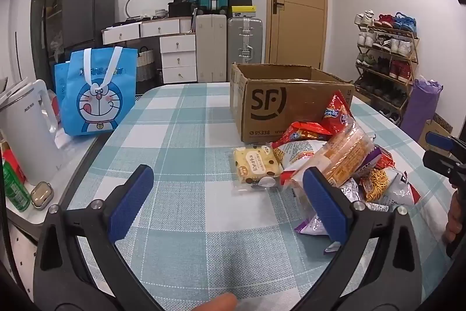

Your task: Organize snacks

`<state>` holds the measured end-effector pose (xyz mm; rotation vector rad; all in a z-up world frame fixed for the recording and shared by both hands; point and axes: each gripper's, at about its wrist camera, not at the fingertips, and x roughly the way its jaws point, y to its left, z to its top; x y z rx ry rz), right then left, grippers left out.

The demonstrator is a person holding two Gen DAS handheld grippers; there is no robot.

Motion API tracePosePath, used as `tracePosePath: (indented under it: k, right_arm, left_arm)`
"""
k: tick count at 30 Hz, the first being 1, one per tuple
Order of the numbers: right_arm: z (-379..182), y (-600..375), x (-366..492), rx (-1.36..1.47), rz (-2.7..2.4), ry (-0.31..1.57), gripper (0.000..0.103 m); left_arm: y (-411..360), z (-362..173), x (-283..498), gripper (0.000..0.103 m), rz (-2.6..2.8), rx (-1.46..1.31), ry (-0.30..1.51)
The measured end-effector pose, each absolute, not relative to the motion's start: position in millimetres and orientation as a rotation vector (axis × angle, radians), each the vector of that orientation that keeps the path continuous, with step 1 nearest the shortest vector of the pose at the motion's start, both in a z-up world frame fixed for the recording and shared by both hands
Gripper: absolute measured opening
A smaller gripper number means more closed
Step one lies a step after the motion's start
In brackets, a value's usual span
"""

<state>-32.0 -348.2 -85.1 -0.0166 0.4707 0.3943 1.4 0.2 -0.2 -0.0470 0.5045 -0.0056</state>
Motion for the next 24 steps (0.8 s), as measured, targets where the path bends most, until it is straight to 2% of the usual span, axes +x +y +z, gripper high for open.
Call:
tracePosePath:
  k: [24]
  right_arm:
    - [-86.0, -347.2, -30.9, -0.046, 0.381, 0.474, 0.103]
  left_arm:
    - [-6.9, 8.3, -8.5, 0.102, 0.019, 0.015, 0.464]
